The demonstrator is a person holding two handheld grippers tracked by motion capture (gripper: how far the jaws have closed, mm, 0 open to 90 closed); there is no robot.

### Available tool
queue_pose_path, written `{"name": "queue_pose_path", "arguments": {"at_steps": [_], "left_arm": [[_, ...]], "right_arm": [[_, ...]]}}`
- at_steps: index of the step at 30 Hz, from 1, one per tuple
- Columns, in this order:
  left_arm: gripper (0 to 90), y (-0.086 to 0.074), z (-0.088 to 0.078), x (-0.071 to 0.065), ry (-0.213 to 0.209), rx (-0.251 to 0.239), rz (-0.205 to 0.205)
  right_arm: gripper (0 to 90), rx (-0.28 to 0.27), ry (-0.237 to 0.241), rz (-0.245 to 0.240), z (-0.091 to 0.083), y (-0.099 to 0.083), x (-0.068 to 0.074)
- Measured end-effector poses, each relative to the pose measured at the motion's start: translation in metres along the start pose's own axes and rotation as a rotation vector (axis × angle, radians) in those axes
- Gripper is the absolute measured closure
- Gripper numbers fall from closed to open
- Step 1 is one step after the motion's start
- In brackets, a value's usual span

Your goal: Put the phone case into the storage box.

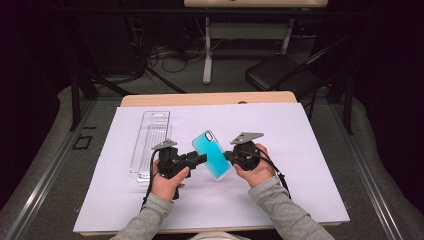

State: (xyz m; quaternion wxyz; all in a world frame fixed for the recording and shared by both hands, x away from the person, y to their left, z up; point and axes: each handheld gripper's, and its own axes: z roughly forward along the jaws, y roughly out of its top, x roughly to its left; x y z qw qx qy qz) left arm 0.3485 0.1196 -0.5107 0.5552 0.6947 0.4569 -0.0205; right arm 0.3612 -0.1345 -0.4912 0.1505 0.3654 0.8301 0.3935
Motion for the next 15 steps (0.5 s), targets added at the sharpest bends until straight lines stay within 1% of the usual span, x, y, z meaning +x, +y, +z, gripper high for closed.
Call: {"name": "queue_pose_path", "arguments": {"at_steps": [1,2,3,5,10,15], "left_arm": [[55.0,-0.0005,0.0002,0.0002,-0.004,-0.003,-0.005],[55.7,-0.0005,0.0002,0.0002,-0.004,-0.003,-0.005],[56.4,-0.0008,0.0,0.0007,-0.008,-0.007,-0.013],[57.0,-0.0008,-0.0004,0.0013,-0.01,-0.005,-0.014],[59.9,-0.0008,-0.0014,0.0022,-0.025,-0.015,-0.046],[62.6,-0.001,-0.0019,0.0027,-0.037,-0.021,-0.063]], "right_arm": [[87.9,-0.002,0.001,0.001,0.0004,-0.0001,0.0004],[87.9,-0.002,0.001,0.001,0.0004,-0.0001,0.0004],[87.9,0.002,0.004,0.002,0.0004,-0.0002,0.0006],[87.9,0.001,0.003,0.003,0.0005,-0.0003,0.0007],[87.9,0.001,0.005,0.003,0.0009,-0.0006,0.0008],[87.9,-0.001,0.007,0.002,0.0016,-0.0008,0.0009]]}}
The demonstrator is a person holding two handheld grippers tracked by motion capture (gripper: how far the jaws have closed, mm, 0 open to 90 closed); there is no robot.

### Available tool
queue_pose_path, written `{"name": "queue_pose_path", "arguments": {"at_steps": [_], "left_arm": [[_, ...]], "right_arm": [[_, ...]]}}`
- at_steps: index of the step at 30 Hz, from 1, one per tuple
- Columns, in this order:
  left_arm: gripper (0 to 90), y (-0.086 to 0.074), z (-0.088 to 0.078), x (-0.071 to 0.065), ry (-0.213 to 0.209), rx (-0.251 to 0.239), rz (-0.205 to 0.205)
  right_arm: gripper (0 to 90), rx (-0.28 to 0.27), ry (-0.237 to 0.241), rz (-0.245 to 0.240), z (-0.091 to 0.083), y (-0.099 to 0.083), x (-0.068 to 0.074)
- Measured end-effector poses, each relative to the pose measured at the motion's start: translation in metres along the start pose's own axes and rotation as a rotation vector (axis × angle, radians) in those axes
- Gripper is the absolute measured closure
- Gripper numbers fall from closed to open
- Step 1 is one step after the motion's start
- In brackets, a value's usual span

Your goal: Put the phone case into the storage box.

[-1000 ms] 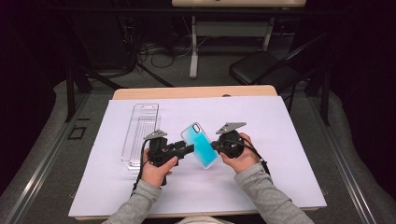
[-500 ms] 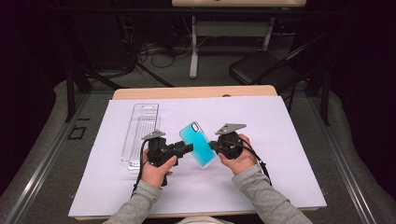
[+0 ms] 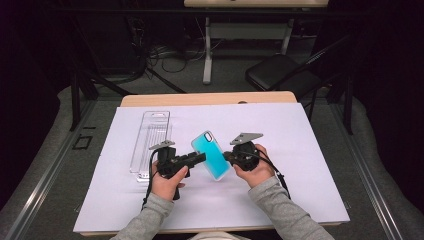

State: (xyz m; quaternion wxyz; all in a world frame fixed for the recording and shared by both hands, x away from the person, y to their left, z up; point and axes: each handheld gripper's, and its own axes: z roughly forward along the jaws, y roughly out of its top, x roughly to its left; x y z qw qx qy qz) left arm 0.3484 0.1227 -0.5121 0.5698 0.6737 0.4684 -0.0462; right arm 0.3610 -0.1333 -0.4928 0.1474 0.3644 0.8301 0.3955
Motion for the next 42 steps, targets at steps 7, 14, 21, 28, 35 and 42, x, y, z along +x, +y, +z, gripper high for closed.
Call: {"name": "queue_pose_path", "arguments": {"at_steps": [7,14,21,28,35,42], "left_arm": [[66.4,-0.0001,-0.0011,0.0025,-0.037,0.002,-0.05],[71.0,-0.0006,-0.0017,0.0038,-0.04,-0.004,-0.068],[74.4,-0.0006,-0.0023,0.0035,-0.04,-0.004,-0.062],[77.2,-0.0005,-0.0026,0.0034,-0.047,-0.003,-0.063],[77.9,-0.0005,-0.0027,0.0037,-0.051,-0.003,-0.069],[78.6,-0.0006,-0.0031,0.0038,-0.059,-0.005,-0.082]], "right_arm": [[87.9,0.004,0.003,-0.004,0.0007,-0.0002,0.0002],[87.9,0.008,0.007,-0.001,0.0012,-0.0005,0.0001],[87.9,0.007,0.009,-0.002,0.0019,-0.0007,0.0002],[87.9,0.01,0.012,0.0,0.0021,-0.0006,0.0001],[87.9,0.009,0.014,0.002,0.0027,-0.001,-0.0002],[87.9,0.006,0.02,0.004,0.0033,-0.0012,-0.0005]]}}
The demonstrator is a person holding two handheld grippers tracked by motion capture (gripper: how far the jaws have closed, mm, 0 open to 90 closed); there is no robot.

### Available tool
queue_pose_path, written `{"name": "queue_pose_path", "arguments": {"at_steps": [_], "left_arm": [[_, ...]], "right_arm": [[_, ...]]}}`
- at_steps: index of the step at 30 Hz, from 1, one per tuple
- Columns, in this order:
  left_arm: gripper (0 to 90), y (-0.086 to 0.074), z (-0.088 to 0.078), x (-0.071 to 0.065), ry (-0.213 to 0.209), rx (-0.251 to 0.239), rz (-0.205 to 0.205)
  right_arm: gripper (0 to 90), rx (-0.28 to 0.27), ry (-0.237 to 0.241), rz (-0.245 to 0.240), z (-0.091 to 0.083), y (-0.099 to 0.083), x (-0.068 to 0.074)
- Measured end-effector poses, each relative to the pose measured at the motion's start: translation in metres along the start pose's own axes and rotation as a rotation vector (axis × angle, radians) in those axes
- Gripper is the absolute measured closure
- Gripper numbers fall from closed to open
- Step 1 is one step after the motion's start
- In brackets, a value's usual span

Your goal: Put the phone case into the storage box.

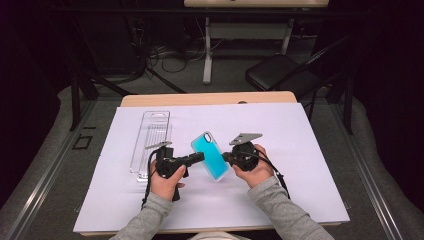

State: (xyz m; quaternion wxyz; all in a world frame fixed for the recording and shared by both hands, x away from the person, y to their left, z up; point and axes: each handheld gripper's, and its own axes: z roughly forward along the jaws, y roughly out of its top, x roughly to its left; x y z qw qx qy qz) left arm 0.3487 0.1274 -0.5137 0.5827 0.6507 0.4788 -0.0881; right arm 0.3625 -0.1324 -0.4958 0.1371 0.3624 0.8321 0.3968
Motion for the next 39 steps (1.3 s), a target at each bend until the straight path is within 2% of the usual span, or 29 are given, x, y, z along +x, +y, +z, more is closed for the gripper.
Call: {"name": "queue_pose_path", "arguments": {"at_steps": [9,22,39], "left_arm": [[79.6,-0.0001,-0.0002,0.0005,-0.012,0.001,-0.018],[80.7,-0.0004,-0.001,0.0027,-0.035,0.003,-0.065],[80.9,-0.0004,-0.0012,0.0027,-0.033,-0.001,-0.066]], "right_arm": [[87.9,0.001,0.004,0.003,0.0006,-0.0004,-0.0004],[87.9,0.002,0.01,0.004,0.0013,-0.0009,-0.0007],[87.8,0.0,0.012,0.003,0.0016,-0.001,-0.0004]]}}
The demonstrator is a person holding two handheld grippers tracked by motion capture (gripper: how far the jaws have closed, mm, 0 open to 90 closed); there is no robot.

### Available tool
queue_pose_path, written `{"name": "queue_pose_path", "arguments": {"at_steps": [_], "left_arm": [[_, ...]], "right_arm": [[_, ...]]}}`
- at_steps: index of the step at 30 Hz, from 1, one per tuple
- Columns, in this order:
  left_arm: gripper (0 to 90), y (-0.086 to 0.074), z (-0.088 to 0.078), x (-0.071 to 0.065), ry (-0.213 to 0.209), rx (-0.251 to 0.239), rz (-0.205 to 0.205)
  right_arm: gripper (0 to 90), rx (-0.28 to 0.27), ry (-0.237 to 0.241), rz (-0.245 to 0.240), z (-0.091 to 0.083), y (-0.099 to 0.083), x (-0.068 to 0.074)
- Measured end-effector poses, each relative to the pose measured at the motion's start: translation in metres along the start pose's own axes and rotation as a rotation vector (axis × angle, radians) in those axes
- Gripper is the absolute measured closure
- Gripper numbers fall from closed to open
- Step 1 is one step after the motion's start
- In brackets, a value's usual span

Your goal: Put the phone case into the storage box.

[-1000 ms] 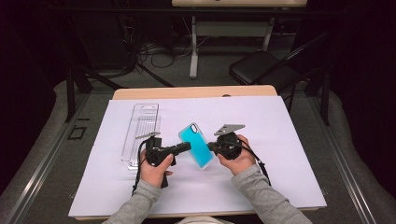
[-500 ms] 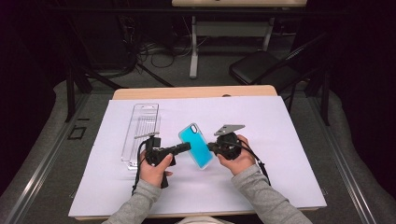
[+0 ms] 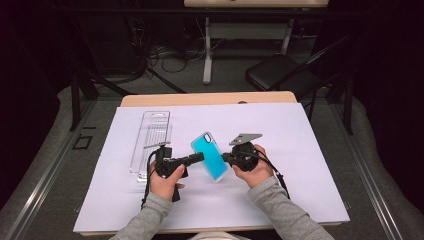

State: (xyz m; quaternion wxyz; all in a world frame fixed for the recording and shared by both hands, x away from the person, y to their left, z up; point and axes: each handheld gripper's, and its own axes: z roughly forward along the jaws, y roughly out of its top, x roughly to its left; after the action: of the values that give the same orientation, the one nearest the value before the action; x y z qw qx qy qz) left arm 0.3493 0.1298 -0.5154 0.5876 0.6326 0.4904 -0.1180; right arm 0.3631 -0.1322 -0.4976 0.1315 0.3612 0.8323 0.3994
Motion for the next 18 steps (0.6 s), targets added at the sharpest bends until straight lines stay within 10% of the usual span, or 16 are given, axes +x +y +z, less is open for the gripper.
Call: {"name": "queue_pose_path", "arguments": {"at_steps": [18], "left_arm": [[81.1,0.0008,-0.0012,0.0004,-0.002,0.002,0.001]], "right_arm": [[87.6,-0.002,0.008,0.008,0.0001,0.0001,-0.0002]]}}
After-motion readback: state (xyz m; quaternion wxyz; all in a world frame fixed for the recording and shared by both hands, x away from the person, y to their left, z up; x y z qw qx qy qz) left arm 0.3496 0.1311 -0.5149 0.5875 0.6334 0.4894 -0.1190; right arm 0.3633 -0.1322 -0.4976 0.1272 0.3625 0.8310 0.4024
